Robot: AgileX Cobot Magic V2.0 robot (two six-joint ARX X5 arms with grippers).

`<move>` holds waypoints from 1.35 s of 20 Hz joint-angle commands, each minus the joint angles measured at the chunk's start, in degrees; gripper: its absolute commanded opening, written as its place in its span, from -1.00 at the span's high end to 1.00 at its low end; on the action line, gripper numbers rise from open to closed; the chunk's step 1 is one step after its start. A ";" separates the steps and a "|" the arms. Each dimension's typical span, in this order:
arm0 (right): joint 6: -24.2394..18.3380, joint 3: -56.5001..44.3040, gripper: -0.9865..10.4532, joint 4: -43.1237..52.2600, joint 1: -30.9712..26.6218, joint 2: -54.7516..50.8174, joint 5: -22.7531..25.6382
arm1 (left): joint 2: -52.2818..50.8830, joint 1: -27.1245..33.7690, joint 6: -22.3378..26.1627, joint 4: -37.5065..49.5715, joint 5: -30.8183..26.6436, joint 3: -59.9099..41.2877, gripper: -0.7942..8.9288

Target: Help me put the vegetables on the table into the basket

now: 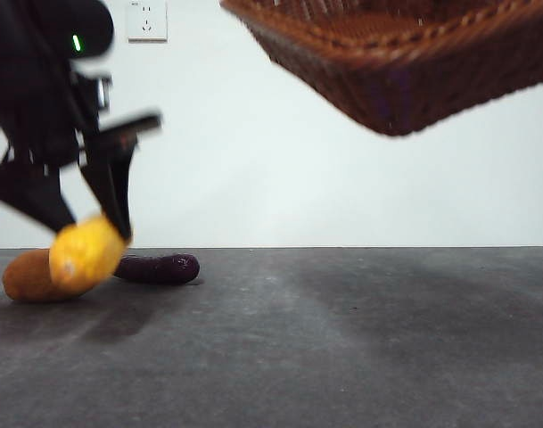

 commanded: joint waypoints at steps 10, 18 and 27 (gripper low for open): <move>13.77 -18.84 0.85 16.66 -0.33 5.11 -4.72 | -30.93 -3.61 6.34 -2.01 8.24 0.07 0.85; 21.68 -23.65 0.85 25.55 5.01 5.49 -6.64 | -20.31 -19.65 -2.75 15.89 8.50 0.04 0.85; 22.25 -23.65 0.85 25.75 5.73 5.49 -5.53 | 1.49 -22.08 -11.65 28.59 8.83 0.04 0.85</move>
